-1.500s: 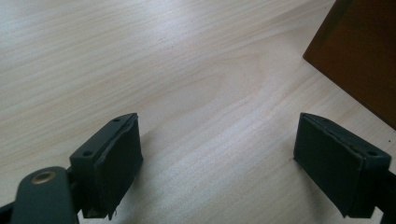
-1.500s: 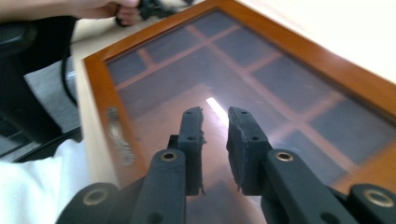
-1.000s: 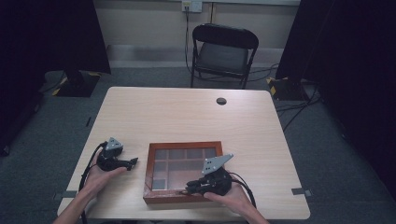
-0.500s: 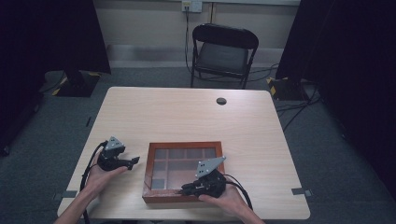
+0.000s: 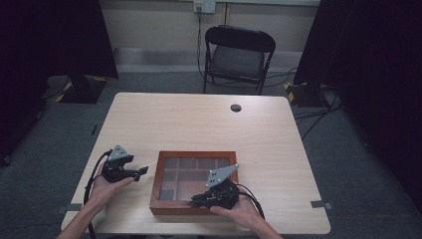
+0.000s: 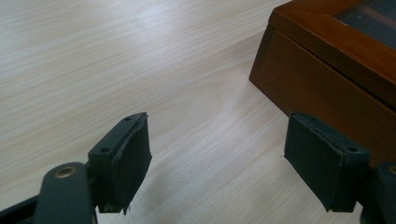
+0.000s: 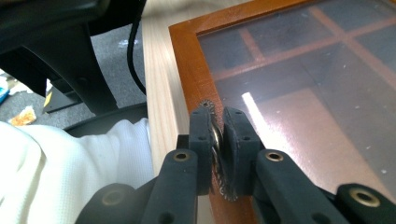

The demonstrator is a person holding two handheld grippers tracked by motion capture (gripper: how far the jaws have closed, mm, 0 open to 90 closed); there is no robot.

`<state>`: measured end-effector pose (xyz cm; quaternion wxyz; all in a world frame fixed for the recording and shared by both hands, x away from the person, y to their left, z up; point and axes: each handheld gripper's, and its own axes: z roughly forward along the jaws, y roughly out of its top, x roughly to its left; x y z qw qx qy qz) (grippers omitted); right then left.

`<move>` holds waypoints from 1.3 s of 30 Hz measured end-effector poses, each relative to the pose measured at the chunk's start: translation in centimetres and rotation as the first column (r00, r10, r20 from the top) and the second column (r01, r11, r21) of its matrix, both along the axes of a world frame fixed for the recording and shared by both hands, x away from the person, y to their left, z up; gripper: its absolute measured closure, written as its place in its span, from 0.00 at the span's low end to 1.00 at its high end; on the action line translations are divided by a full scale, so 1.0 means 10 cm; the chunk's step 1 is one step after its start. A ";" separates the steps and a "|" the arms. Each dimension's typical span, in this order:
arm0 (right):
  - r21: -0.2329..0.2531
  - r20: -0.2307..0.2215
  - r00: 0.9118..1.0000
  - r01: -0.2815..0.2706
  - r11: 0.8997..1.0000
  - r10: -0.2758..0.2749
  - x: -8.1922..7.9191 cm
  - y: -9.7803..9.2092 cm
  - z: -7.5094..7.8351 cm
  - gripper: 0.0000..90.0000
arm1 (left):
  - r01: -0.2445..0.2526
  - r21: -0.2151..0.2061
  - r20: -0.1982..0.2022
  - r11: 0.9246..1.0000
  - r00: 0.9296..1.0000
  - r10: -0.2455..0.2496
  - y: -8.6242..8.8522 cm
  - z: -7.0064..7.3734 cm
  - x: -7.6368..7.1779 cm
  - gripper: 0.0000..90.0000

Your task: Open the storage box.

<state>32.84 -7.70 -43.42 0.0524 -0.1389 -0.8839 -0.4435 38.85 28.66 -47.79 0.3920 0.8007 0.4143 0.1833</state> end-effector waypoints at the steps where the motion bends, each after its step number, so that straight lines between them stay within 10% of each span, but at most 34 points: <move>1: 0.001 0.001 1.000 0.001 1.000 -0.001 0.00 0.00 0.03 0.92 | 0.003 -0.010 0.001 1.000 1.000 -0.003 0.00 0.00 0.00 0.24; 20: -0.009 0.004 1.000 -0.024 1.000 0.024 0.16 0.01 0.49 0.92 | 0.111 -0.085 0.037 0.990 0.993 -0.108 -0.05 0.14 -0.09 0.22; 39: 0.011 0.011 1.000 -0.014 1.000 0.014 0.34 0.01 0.83 0.92 | 0.231 -0.123 0.083 0.965 0.972 -0.222 -0.23 0.23 -0.19 0.22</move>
